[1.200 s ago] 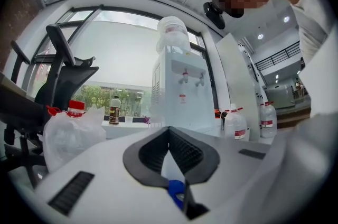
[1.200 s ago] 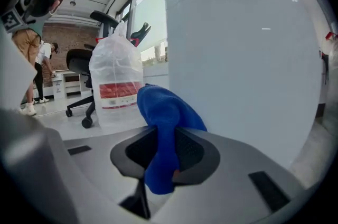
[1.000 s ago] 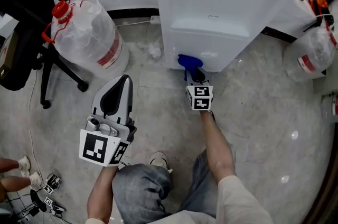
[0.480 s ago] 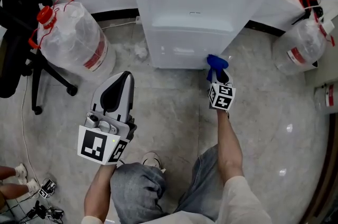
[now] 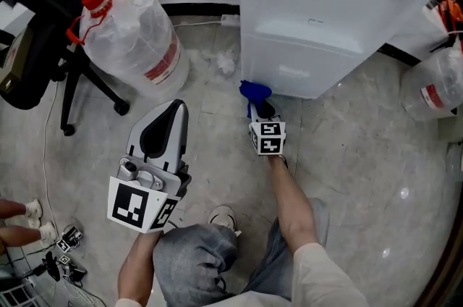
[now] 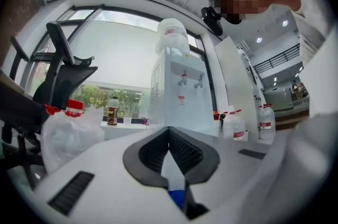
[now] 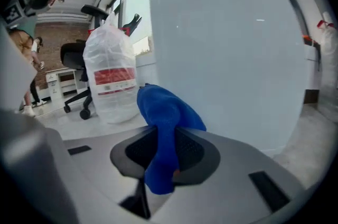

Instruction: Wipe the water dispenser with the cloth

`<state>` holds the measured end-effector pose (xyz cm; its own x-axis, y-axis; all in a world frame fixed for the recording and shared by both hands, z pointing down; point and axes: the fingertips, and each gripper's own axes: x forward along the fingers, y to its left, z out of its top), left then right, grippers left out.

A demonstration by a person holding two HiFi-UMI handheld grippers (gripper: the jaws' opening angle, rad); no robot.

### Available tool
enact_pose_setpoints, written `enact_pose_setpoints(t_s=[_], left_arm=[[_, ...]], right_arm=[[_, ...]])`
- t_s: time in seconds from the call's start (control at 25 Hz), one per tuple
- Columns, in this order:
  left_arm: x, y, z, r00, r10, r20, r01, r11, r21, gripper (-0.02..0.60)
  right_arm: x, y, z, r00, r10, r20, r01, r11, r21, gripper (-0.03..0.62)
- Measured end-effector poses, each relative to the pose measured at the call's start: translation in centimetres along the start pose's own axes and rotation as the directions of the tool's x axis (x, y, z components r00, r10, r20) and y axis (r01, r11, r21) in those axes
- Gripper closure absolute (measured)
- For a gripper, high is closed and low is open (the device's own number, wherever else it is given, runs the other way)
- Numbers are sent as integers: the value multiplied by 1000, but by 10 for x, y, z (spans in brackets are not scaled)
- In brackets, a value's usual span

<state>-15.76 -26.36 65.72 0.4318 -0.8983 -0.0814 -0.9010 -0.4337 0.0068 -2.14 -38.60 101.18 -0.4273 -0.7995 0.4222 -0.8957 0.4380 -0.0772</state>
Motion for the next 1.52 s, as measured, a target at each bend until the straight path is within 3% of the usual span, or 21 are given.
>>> enact_pose_setpoints(t_s=[0.16, 0.28, 0.52, 0.76, 0.92, 1.04, 1.24, 1.32, 1.4, 1.52], left_arm=[[-23, 36, -3, 996, 83, -19, -83, 997, 5, 571], [-29, 51, -8, 993, 114, -27, -115, 993, -16, 571], [-15, 44, -8, 997, 80, -14, -80, 996, -38, 571], [1, 16, -7, 1000, 16, -9, -16, 999, -38, 571], [9, -4, -5, 1000, -25, -11, 25, 999, -26, 571], [11, -13, -4, 999, -36, -11, 36, 999, -17, 571], [18, -33, 9, 998, -61, -32, 62, 998, 25, 571], [19, -44, 23, 997, -66, -51, 67, 997, 30, 571], [22, -56, 45, 995, -75, -62, 74, 997, -13, 571], [25, -77, 93, 992, -92, -81, 91, 996, -16, 571]], right_arm=[[32, 51, 1, 996, 86, -10, -86, 996, -39, 497], [40, 43, 2, 997, 78, -16, -79, 995, -58, 497], [13, -53, -14, 996, -74, -56, 71, 996, -61, 497], [-51, -162, -23, 964, -255, -70, 254, 967, -28, 497], [-89, -208, -27, 936, -346, -60, 349, 936, 50, 497], [-106, -219, -26, 927, -373, -43, 375, 922, 95, 497], [-136, -190, 22, 935, -353, 39, 345, 929, 134, 497], [-160, -173, 60, 939, -336, 74, 324, 936, 140, 497], [-186, -154, 105, 945, -310, 106, 295, 946, 132, 497], [-233, -120, 175, 959, -250, 135, 242, 967, 77, 497]])
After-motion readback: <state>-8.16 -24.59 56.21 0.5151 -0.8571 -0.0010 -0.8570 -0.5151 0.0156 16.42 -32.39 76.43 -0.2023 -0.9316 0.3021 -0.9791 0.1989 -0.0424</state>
